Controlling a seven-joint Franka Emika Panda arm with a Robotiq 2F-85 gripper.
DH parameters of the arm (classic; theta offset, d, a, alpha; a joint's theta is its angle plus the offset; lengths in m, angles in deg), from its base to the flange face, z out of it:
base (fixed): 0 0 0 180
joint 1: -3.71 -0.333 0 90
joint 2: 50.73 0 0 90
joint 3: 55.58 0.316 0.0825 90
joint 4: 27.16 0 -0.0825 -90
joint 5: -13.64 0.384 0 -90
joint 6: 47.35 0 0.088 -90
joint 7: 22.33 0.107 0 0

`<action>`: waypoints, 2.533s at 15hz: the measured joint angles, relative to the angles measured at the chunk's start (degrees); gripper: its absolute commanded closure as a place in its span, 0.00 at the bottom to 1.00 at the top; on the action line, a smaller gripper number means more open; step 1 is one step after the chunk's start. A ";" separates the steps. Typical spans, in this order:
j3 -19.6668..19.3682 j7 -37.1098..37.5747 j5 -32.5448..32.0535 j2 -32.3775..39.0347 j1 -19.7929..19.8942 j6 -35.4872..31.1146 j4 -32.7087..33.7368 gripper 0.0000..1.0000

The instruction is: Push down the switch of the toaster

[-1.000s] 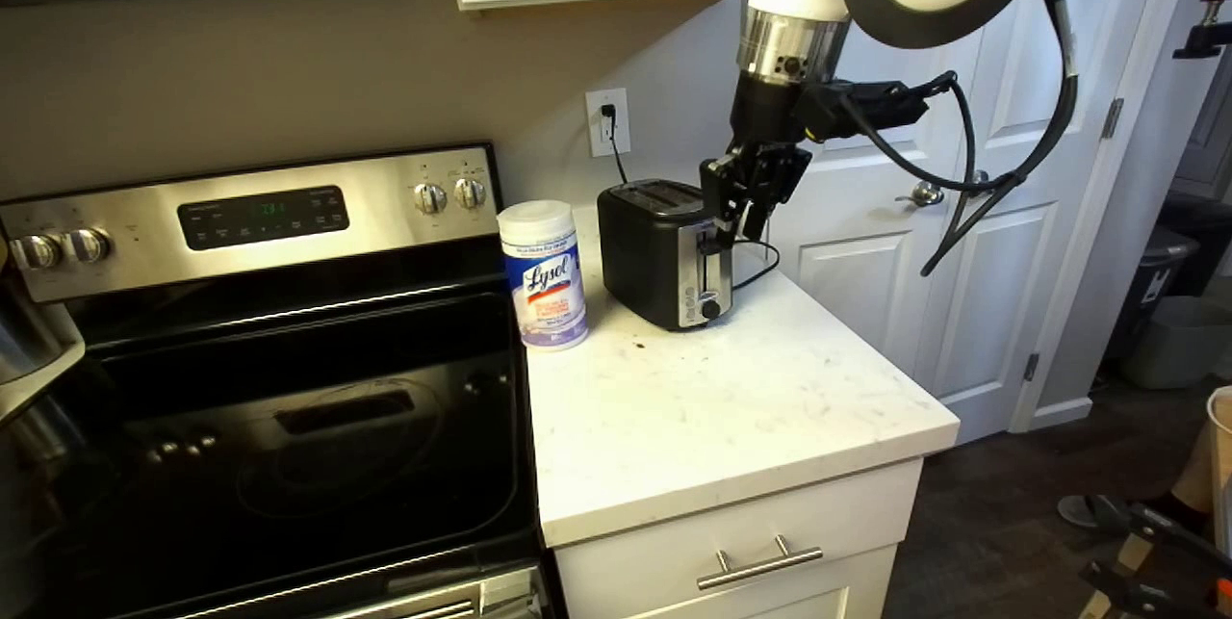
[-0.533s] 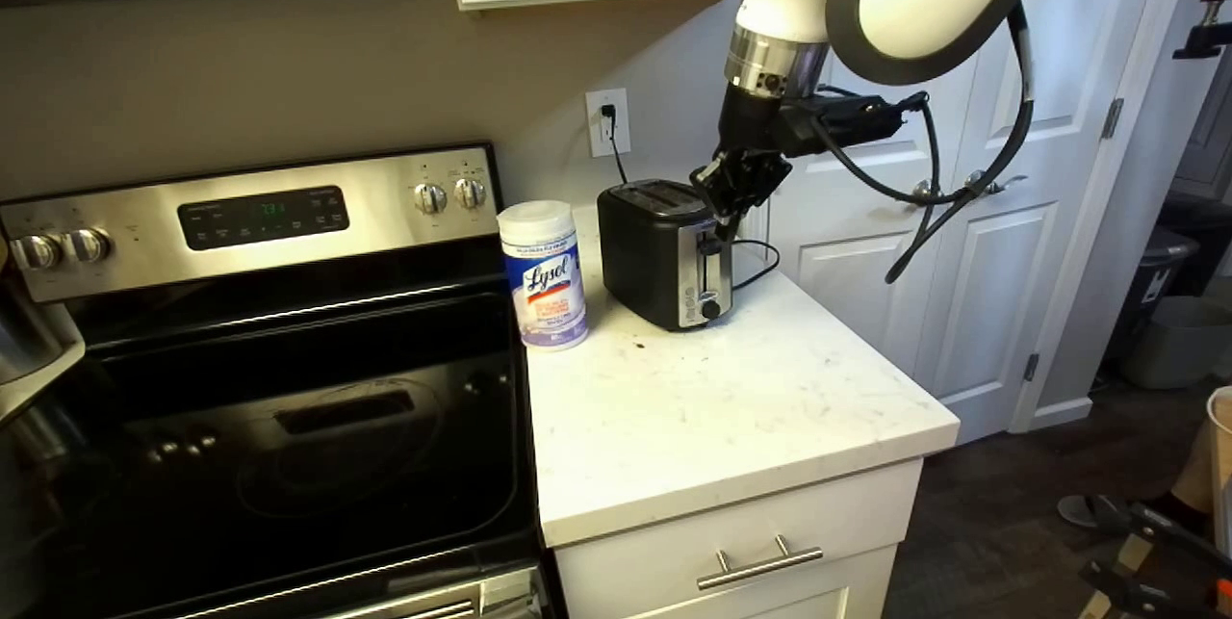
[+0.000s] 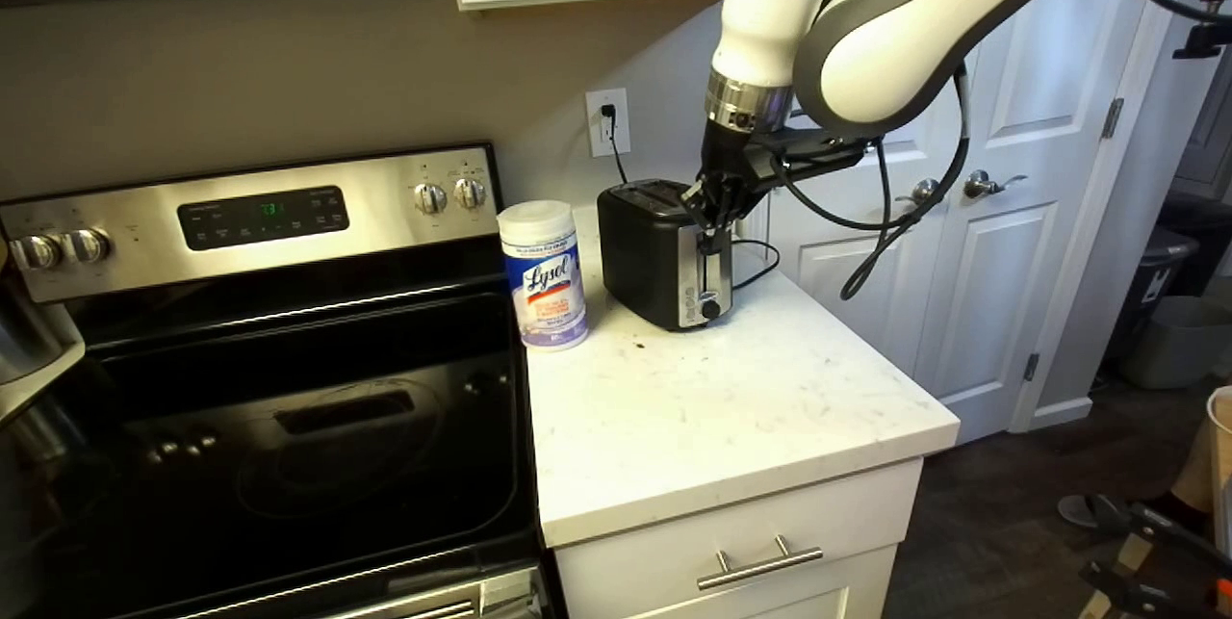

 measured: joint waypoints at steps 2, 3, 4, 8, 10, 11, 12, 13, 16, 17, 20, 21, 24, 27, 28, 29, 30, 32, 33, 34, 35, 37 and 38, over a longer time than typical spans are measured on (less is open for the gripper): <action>-1.52 1.73 -1.56 1.46 -0.81 0.00 1.32 1.00; -2.28 2.52 -2.33 2.00 -1.21 0.00 1.79 1.00; -2.97 3.30 -3.01 2.47 -1.56 0.00 2.19 1.00; -5.21 5.88 -5.24 3.61 -2.70 0.00 2.96 1.00; -5.82 6.72 -5.79 4.02 -3.00 0.00 3.10 1.00; -6.04 6.98 -5.89 4.18 -3.18 0.00 3.17 1.00; -6.21 7.06 -5.90 4.33 -3.36 0.00 3.26 1.00; -6.26 7.09 -5.90 4.47 -3.46 0.00 3.36 1.00; -6.26 7.11 -5.90 5.00 -3.68 0.00 3.81 1.00; -6.29 7.11 -5.90 5.29 -3.74 0.00 4.13 1.00; -6.58 7.11 -5.90 6.31 -3.83 0.00 5.12 1.00; -6.79 7.12 -5.90 6.60 -3.85 0.00 5.37 1.00; -7.29 7.12 -5.90 7.43 -3.85 0.00 6.01 1.00; -7.29 7.12 -5.83 8.27 -3.97 0.00 6.43 1.00; -7.29 7.12 -5.73 8.66 -4.03 0.00 6.62 1.00; -7.29 7.12 -5.58 9.06 -4.04 0.00 6.82 1.00; -7.29 7.12 -5.43 9.49 -4.04 0.01 7.05 1.00; -7.32 7.12 -4.76 10.50 -4.04 0.02 7.51 1.00; -7.35 7.11 -4.37 11.06 -4.04 0.02 7.77 1.00; -7.38 7.12 -4.05 11.64 -4.04 0.02 8.03 1.00; -7.41 7.11 -3.65 12.25 -4.04 0.02 8.29 1.00; -7.46 7.12 -2.57 13.60 -4.04 0.02 8.96 1.00; -7.51 7.12 -1.94 14.27 -4.04 0.02 9.31 1.00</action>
